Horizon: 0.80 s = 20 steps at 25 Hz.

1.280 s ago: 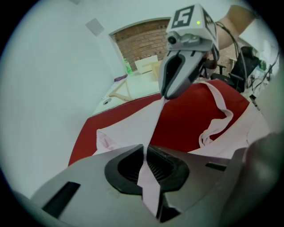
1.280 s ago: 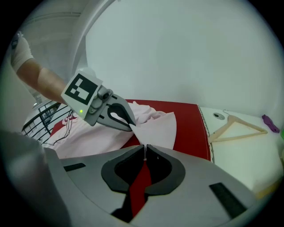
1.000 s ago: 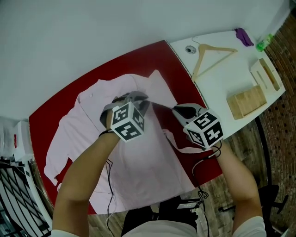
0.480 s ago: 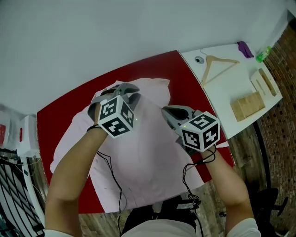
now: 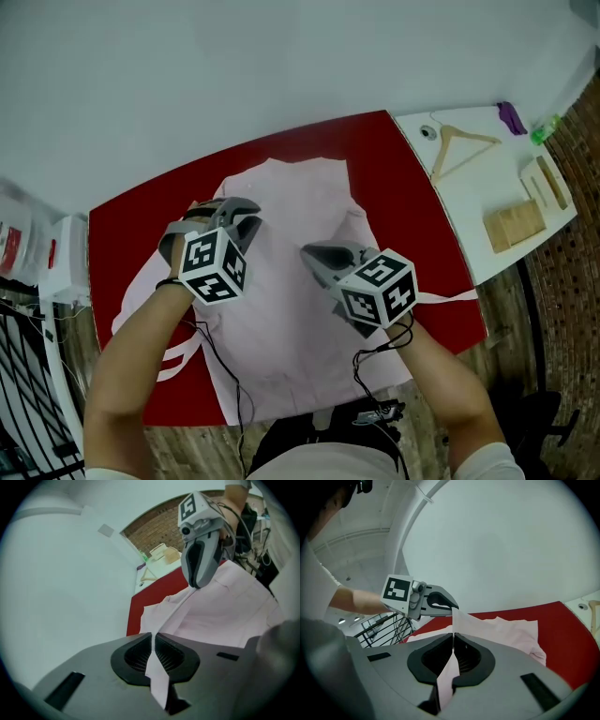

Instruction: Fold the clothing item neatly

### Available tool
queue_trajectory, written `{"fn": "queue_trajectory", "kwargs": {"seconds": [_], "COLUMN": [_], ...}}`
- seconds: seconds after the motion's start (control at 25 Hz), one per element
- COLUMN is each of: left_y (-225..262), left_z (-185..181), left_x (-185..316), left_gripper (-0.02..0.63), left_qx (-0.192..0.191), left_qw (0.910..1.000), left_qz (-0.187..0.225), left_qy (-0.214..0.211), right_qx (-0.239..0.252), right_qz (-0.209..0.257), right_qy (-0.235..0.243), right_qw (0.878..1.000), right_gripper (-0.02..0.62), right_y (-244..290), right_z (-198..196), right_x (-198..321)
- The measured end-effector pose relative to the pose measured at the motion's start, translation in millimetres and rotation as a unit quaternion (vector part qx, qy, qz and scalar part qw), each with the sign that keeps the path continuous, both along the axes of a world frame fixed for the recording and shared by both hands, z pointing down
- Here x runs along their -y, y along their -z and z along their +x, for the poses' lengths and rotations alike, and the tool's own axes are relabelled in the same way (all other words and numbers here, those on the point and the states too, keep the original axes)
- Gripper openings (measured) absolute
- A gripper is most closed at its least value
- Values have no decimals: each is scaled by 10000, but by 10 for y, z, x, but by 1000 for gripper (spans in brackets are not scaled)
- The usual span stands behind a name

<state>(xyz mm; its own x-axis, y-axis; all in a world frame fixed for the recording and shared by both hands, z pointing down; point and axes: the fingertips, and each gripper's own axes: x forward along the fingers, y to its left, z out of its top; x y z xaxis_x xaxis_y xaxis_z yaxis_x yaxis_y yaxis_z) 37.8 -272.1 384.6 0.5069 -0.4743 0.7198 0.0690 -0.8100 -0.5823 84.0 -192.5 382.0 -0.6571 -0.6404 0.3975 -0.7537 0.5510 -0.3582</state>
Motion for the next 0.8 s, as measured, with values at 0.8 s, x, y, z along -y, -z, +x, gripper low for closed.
{"fn": "queue_trajectory", "kwargs": {"seconds": [0.8], "left_y": [-1442], "left_z": [-1150], "left_x": [-247], "left_gripper": [26], "left_qx": [977], "left_qw": [9927], "left_qz": [-675], "left_qy": [203], "right_qx": [-652], "right_qz": [-936], "right_qy": [755], "right_qw": [9906], "right_gripper": [25], "right_y": [-1164], "right_z": [-982], "right_x": [-433]}}
